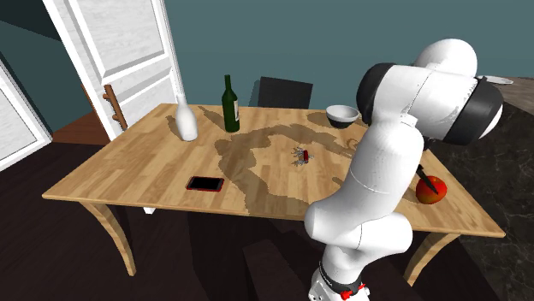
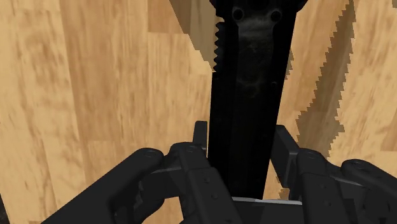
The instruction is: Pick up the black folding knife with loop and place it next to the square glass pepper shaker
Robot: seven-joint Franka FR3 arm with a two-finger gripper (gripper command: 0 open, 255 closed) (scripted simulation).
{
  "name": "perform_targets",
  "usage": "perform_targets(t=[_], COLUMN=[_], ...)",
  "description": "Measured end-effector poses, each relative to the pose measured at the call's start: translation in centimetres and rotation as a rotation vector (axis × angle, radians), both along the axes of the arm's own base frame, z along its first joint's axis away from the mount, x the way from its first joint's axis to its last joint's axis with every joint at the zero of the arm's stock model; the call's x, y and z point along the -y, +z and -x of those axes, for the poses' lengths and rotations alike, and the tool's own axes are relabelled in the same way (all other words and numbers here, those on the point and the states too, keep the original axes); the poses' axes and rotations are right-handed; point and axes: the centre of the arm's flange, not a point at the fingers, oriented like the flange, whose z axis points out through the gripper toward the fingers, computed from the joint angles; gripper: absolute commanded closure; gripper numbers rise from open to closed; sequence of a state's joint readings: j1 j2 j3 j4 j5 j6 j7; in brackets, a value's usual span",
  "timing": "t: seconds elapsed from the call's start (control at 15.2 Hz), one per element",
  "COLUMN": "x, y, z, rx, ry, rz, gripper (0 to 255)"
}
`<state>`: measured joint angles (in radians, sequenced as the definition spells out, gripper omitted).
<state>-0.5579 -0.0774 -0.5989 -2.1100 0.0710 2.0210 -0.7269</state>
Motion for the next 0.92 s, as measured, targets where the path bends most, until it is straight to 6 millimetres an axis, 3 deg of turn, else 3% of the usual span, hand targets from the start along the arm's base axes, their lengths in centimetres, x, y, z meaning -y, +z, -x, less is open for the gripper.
perform_targets(t=[0.92], x=[-0.3], y=[-7.1], z=[-0.1], rx=[0.004], ry=[0.002], rz=[0.002], gripper=[255])
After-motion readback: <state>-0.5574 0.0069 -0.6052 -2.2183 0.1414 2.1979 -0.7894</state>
